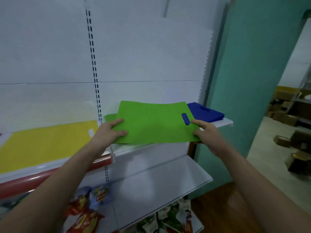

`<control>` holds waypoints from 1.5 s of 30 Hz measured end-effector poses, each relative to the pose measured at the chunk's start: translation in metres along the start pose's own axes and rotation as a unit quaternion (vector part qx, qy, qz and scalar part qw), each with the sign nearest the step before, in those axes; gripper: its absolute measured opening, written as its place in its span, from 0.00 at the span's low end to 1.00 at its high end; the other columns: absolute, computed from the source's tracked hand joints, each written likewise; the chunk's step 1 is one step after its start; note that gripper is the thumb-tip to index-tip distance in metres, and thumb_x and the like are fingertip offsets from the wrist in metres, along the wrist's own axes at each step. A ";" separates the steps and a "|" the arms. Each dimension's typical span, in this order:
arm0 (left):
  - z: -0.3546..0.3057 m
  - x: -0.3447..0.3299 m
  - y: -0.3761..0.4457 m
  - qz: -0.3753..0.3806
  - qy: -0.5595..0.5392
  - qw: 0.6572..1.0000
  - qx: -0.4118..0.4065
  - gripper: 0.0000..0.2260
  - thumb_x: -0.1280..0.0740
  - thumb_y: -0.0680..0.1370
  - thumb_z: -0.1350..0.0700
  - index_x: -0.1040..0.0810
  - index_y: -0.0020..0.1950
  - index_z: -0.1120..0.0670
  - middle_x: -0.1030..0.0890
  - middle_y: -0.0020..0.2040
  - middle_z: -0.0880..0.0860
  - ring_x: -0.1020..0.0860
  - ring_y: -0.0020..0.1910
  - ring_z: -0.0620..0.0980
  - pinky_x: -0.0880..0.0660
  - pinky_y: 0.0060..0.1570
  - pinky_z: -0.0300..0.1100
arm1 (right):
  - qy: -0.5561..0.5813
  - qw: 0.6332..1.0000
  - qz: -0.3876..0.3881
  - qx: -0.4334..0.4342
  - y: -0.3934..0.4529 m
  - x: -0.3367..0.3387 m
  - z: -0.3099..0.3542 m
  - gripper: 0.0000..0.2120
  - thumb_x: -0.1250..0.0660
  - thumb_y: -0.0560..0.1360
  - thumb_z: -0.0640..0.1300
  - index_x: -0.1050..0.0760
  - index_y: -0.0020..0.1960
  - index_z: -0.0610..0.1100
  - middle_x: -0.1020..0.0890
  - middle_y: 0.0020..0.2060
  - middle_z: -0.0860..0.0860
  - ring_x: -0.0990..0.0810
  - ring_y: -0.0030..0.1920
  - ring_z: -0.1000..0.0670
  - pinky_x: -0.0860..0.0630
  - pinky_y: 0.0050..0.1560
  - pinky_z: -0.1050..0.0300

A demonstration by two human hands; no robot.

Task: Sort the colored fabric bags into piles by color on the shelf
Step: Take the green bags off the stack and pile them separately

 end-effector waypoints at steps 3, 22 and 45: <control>0.007 0.014 0.032 -0.022 0.038 0.999 0.012 0.26 0.27 0.74 0.63 0.27 0.72 0.57 0.25 0.65 0.51 0.24 0.57 0.46 0.27 0.58 0.36 | -0.026 0.999 0.024 0.017 0.044 -0.022 0.005 0.22 0.39 0.76 0.28 0.27 0.68 0.39 0.26 0.61 0.45 0.23 0.40 0.54 0.26 0.29 0.69; 0.046 -0.004 0.082 0.004 0.416 0.894 0.165 0.29 0.30 0.75 0.42 0.29 0.74 0.51 0.34 0.74 0.58 0.38 0.73 0.60 0.39 0.70 0.43 | -0.397 0.883 0.235 0.085 0.187 -0.098 -0.014 0.22 0.28 0.73 0.42 0.25 0.67 0.42 0.23 0.61 0.44 0.26 0.50 0.49 0.31 0.48 0.60; -0.016 0.068 -0.084 -0.258 0.439 0.826 0.240 0.13 0.35 0.79 0.47 0.21 0.62 0.47 0.18 0.52 0.53 0.23 0.53 0.54 0.23 0.52 0.49 | -0.092 0.849 0.401 0.331 0.025 -0.222 0.109 0.26 0.42 0.82 0.53 0.26 0.43 0.30 0.25 0.33 0.38 0.28 0.33 0.46 0.26 0.38 0.48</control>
Point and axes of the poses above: each hand's wrist, its own y-axis towards the middle knuckle, its own x-axis out of the back of the hand, z = x × y, the point moved 8 cm from there along y, towards the middle knuckle
